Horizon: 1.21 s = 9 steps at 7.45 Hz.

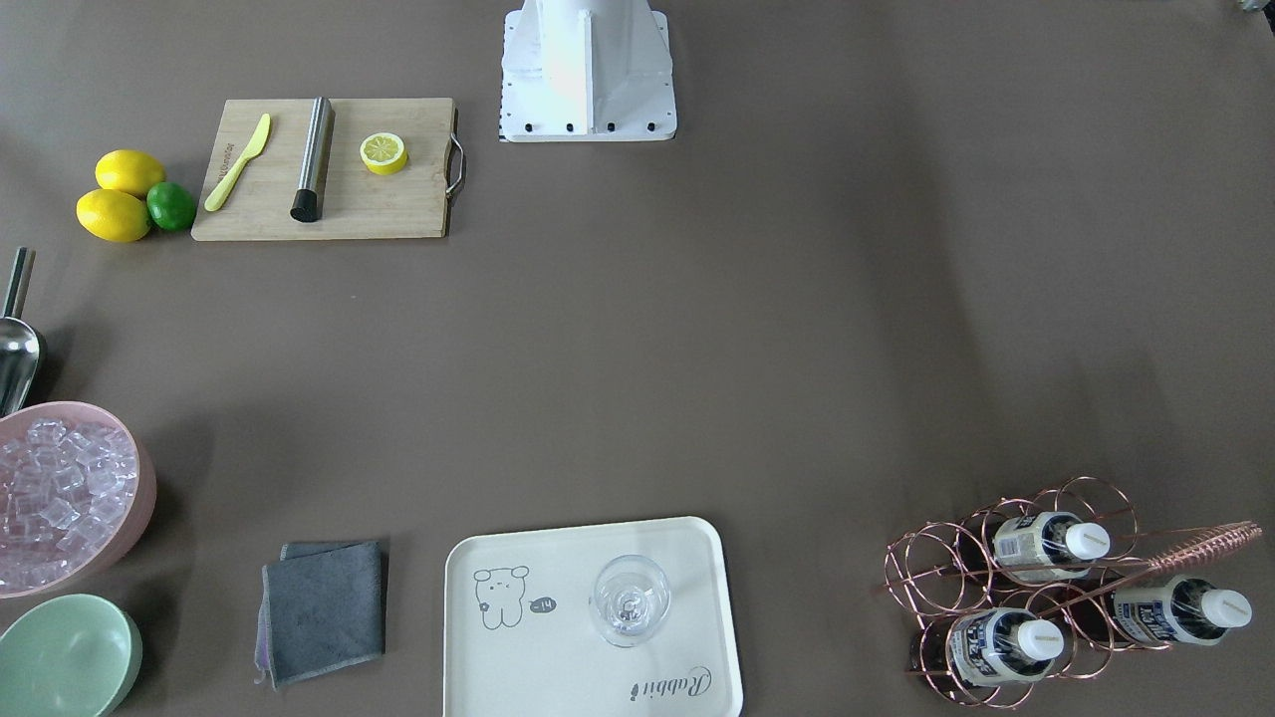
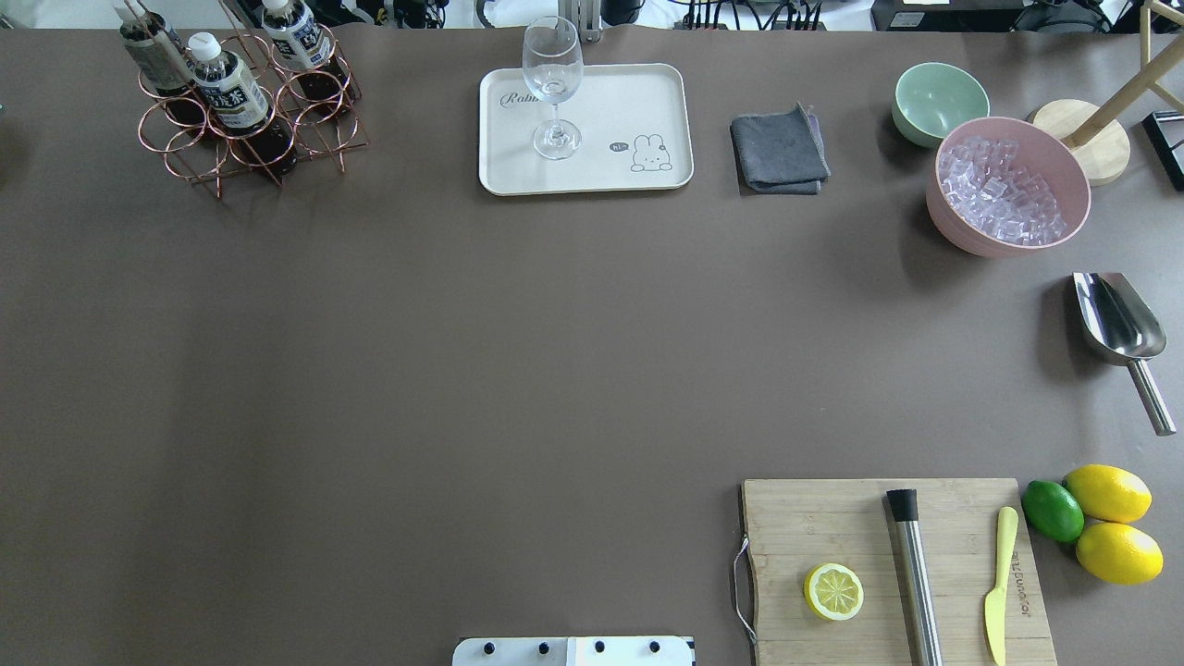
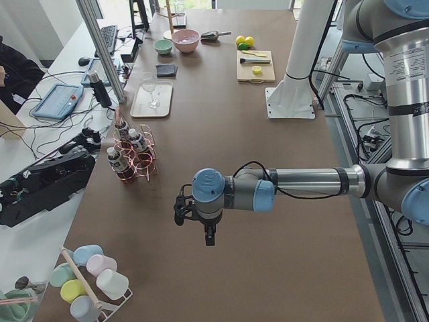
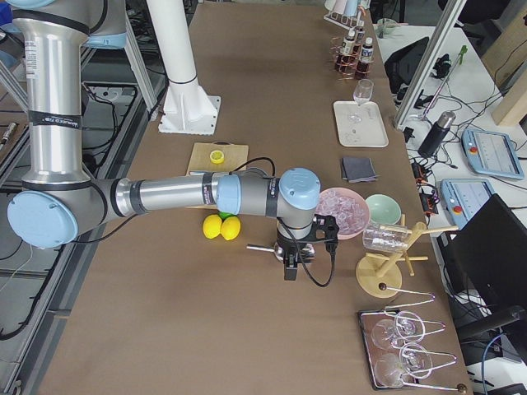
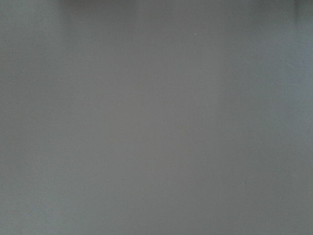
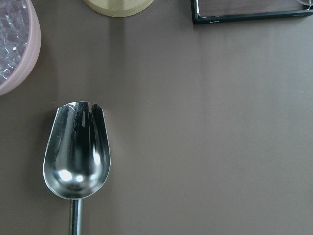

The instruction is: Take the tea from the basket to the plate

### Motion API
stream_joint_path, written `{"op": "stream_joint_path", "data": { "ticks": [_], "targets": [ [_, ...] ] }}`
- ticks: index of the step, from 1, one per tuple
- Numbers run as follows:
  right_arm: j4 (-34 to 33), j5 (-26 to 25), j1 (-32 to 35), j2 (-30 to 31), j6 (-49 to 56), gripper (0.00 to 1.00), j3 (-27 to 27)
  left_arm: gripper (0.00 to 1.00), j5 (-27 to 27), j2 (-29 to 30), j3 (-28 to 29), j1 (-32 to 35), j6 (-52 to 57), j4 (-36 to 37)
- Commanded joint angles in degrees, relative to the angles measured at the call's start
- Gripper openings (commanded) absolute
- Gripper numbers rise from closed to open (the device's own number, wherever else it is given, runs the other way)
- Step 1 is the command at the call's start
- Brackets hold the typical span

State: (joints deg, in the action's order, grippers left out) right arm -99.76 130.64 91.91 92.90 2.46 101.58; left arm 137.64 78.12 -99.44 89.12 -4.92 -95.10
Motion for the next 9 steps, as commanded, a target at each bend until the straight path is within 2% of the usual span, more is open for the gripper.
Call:
{"op": "stream_joint_path", "data": {
  "ticks": [1, 7, 9],
  "targets": [
    [0.0, 0.0, 0.0, 0.0, 0.0, 1.0, -0.1, 0.97, 0.0, 0.2, 0.0, 0.0, 0.0, 0.0],
    [0.0, 0.1, 0.0, 0.1, 0.0, 1.0, -0.1, 0.97, 0.4, 0.2, -0.1, 0.0, -0.2, 0.0],
    [0.0, 0.1, 0.0, 0.2, 0.0, 1.0, -0.1, 0.97, 0.4, 0.3, -3.0, 0.3, 0.4, 0.0]
  ]
}}
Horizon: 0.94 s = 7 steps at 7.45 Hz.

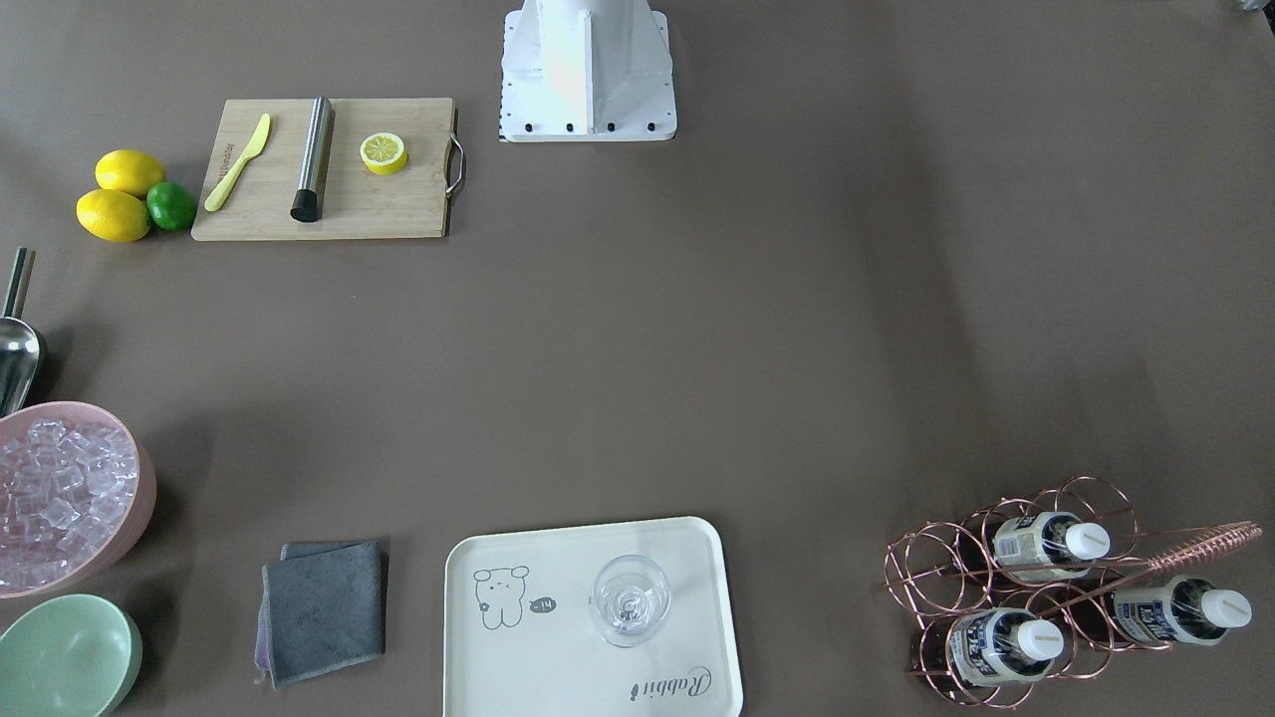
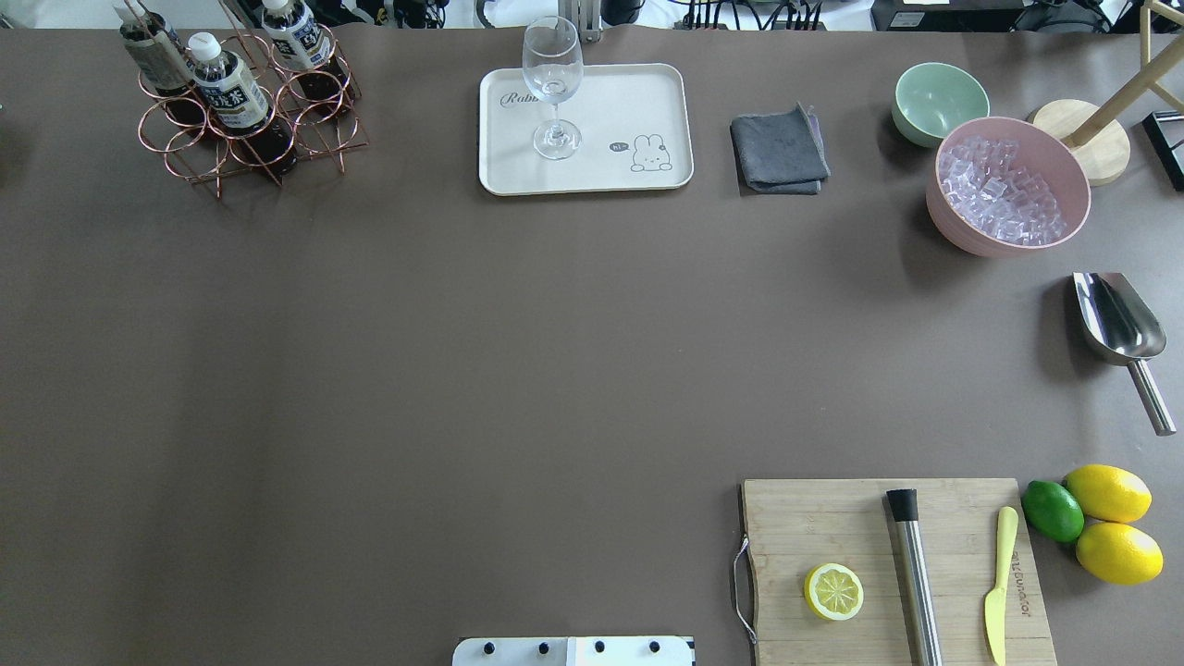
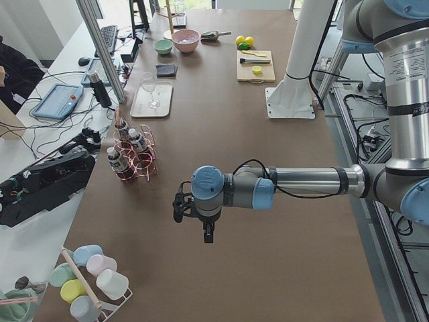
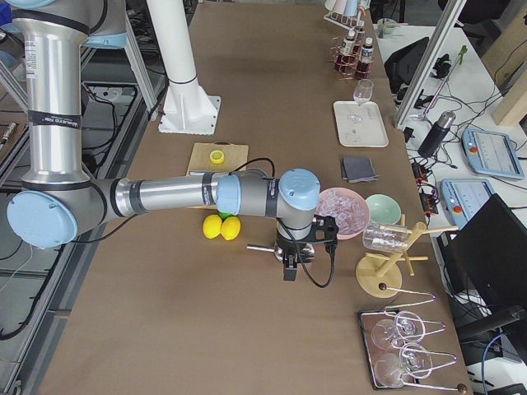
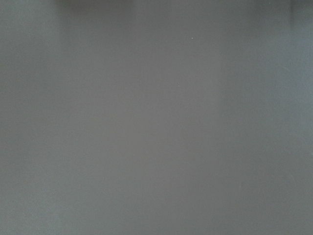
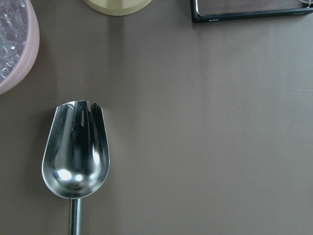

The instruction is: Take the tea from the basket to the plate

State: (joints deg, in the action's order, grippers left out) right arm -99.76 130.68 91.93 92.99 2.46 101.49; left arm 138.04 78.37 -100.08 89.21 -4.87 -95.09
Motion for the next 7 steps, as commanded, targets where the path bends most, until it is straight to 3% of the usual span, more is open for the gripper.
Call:
{"op": "stream_joint_path", "data": {
  "ticks": [1, 4, 5, 7],
  "targets": [
    [0.0, 0.0, 0.0, 0.1, 0.0, 1.0, 0.0, 0.97, -0.1, 0.2, -4.2, 0.3, 1.8, 0.0],
    [0.0, 0.0, 0.0, 0.1, 0.0, 1.0, 0.0, 0.97, -0.3, 8.4, -4.3, -0.5, 18.6, 0.2],
    [0.0, 0.0, 0.0, 0.1, 0.0, 1.0, 0.0, 0.97, -0.2, 12.7, -3.7, -2.4, 22.5, 2.7],
    [0.0, 0.0, 0.0, 0.2, 0.0, 1.0, -0.1, 0.97, -0.5, 27.7, -2.3, -3.1, 43.2, 15.0]
  ]
}}
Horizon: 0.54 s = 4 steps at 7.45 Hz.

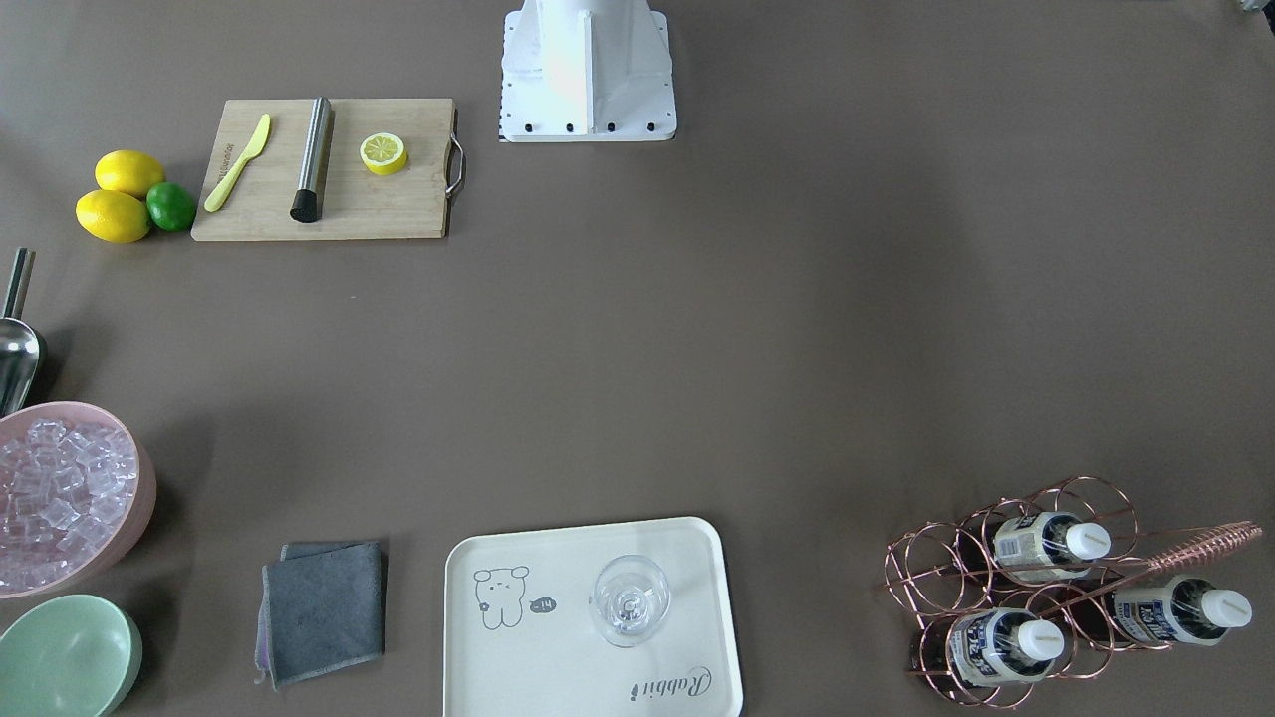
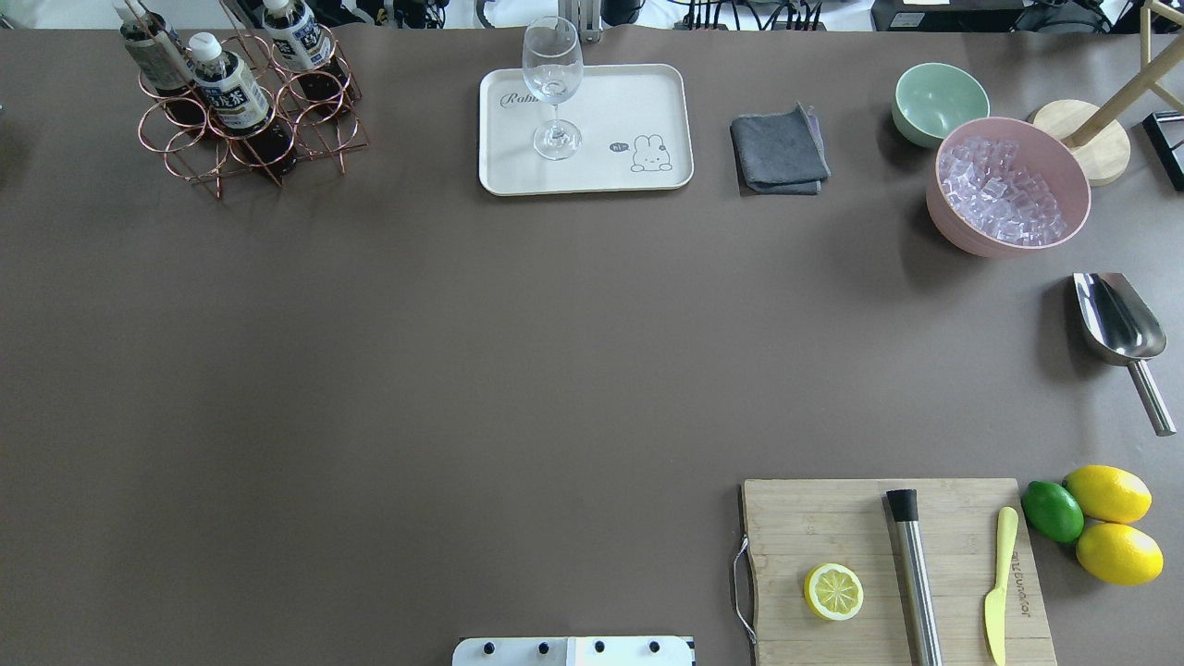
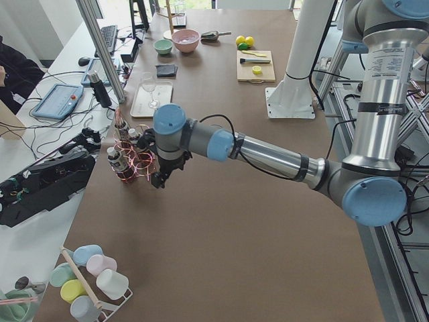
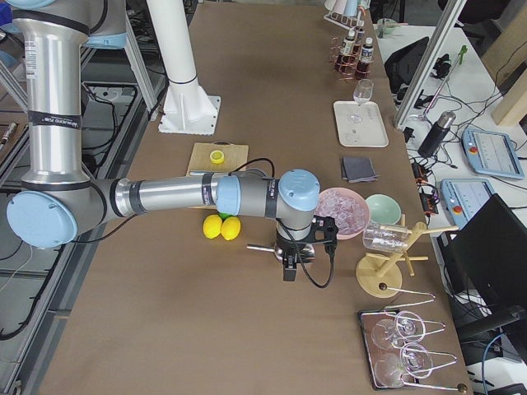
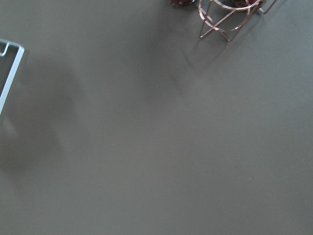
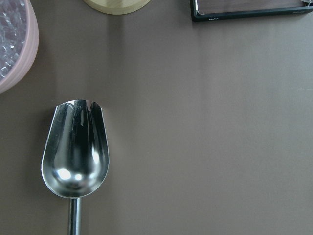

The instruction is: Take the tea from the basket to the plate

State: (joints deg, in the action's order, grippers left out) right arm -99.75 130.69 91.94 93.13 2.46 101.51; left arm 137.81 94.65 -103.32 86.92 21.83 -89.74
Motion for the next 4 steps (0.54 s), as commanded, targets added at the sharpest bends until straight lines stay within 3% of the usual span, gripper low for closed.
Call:
{"op": "stream_joint_path", "data": {
  "ticks": [1, 2, 4],
  "targets": [
    [0.0, 0.0, 0.0, 0.3, 0.0, 1.0, 0.0, 0.97, -1.9, 17.8, 3.5, -1.3, 25.8, 12.2],
    [0.0, 0.0, 0.0, 0.3, 0.0, 1.0, 0.0, 0.97, -5.7, 22.4, 6.4, -3.0, 29.5, 12.2],
    [0.0, 0.0, 0.0, 0.3, 0.0, 1.0, -0.1, 0.97, -6.6, 30.5, 12.3, -5.1, 29.4, 12.0]
  ]
}}
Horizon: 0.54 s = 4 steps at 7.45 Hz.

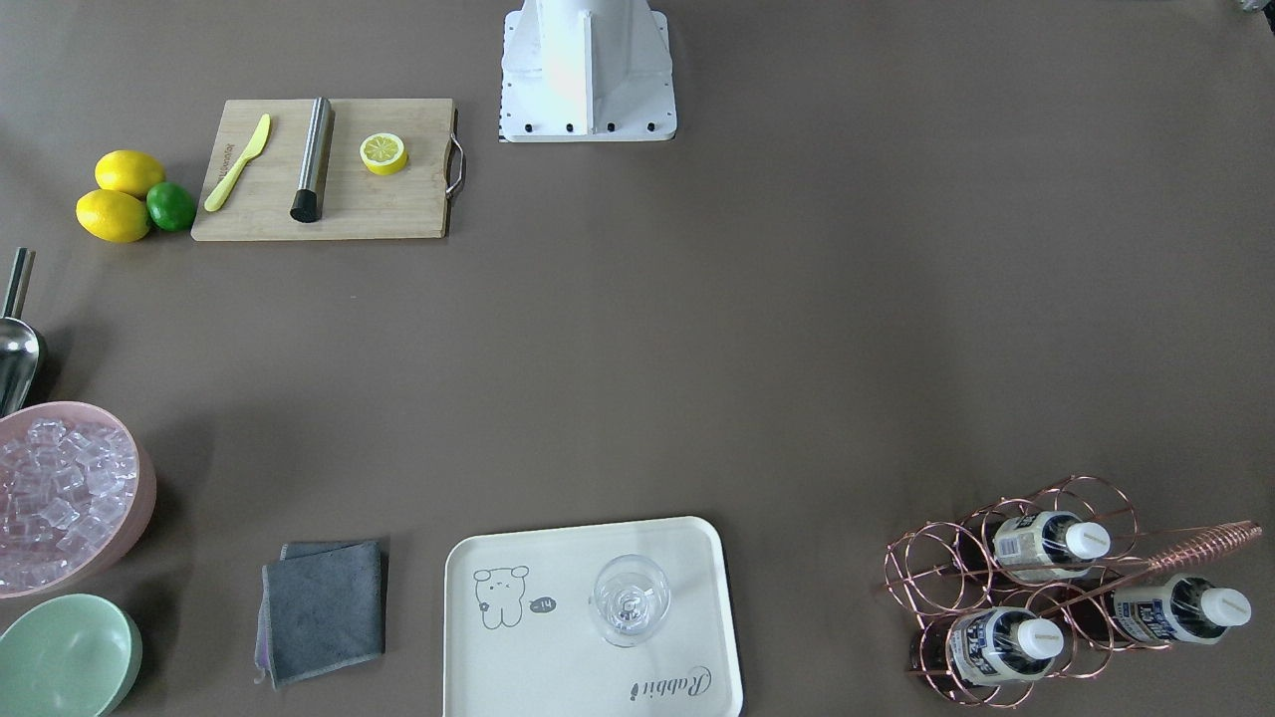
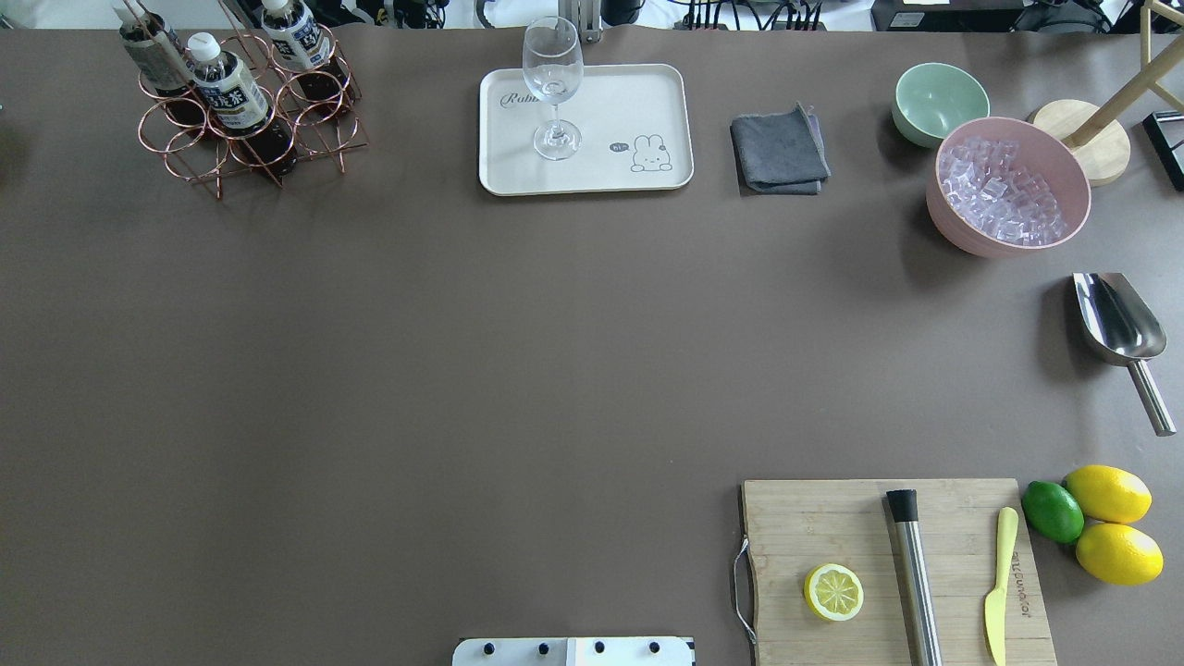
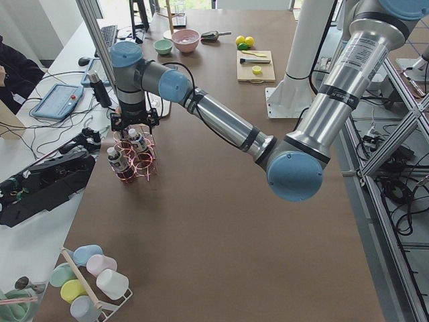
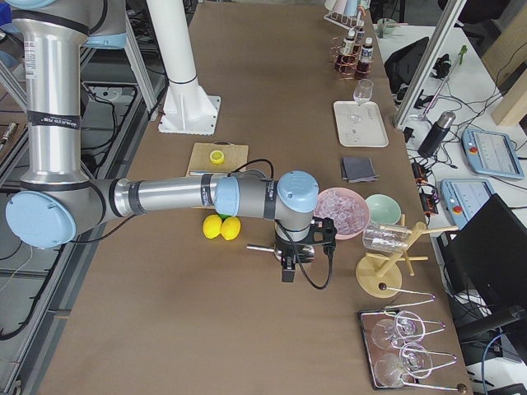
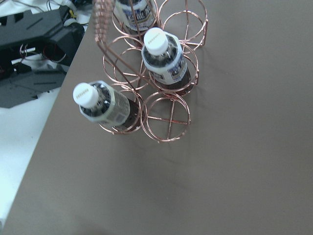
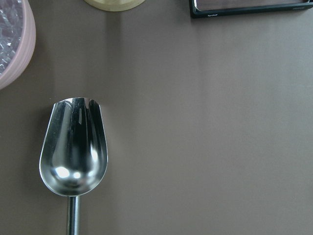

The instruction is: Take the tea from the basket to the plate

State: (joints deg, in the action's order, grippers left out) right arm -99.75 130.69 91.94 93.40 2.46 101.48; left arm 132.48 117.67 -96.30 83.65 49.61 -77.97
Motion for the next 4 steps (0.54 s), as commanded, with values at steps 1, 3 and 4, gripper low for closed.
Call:
{"op": "stream_joint_path", "data": {
  "ticks": [1, 3, 4],
  "targets": [
    [0.0, 0.0, 0.0, 0.0, 0.0, 1.0, 0.0, 0.97, -1.3, 11.1, 8.3, -2.9, 1.0, 0.5],
    [0.0, -0.1, 0.0, 0.0, 0.0, 1.0, 0.0, 0.97, -3.3, 18.1, 15.3, -5.6, -0.2, 0.5],
    [0.0, -0.1, 0.0, 0.0, 0.0, 1.0, 0.0, 0.97, -2.8, 17.9, 15.2, -5.4, -2.7, -0.1]
  ]
}}
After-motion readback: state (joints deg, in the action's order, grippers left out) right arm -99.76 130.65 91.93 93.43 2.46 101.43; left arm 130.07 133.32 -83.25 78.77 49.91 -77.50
